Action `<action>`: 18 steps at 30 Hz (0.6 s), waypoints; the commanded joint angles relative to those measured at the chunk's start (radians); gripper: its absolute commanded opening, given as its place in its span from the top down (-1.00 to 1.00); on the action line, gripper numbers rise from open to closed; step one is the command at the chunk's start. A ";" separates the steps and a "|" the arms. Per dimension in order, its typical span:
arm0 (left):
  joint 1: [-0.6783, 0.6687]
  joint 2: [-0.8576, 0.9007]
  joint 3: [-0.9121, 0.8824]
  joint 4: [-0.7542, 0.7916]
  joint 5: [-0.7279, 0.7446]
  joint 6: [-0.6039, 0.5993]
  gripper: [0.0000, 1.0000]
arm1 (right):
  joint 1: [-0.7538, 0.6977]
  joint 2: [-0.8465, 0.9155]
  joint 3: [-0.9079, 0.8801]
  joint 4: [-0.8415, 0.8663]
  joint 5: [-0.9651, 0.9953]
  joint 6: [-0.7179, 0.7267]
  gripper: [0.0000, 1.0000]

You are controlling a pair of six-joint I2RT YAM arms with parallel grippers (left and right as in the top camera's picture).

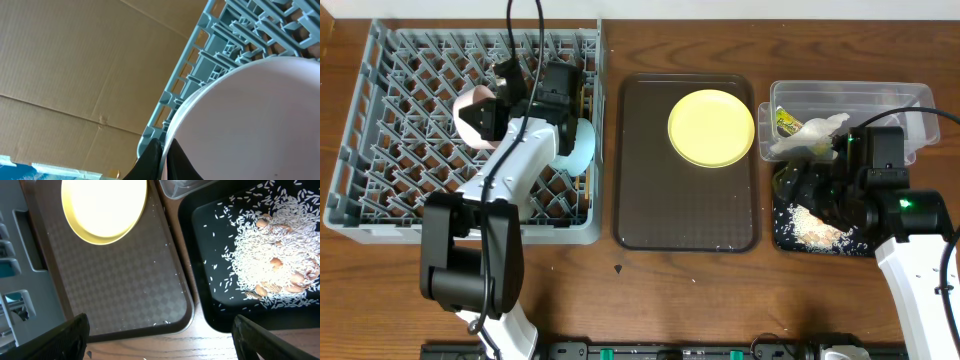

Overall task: Sort waste into correct bins and load items into the dishwasher
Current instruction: 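Carry the pink bowl into the dish rack and release it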

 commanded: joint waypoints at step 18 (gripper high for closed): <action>0.021 0.006 -0.047 -0.007 -0.043 0.017 0.85 | -0.007 -0.001 0.012 -0.001 0.005 -0.010 -0.78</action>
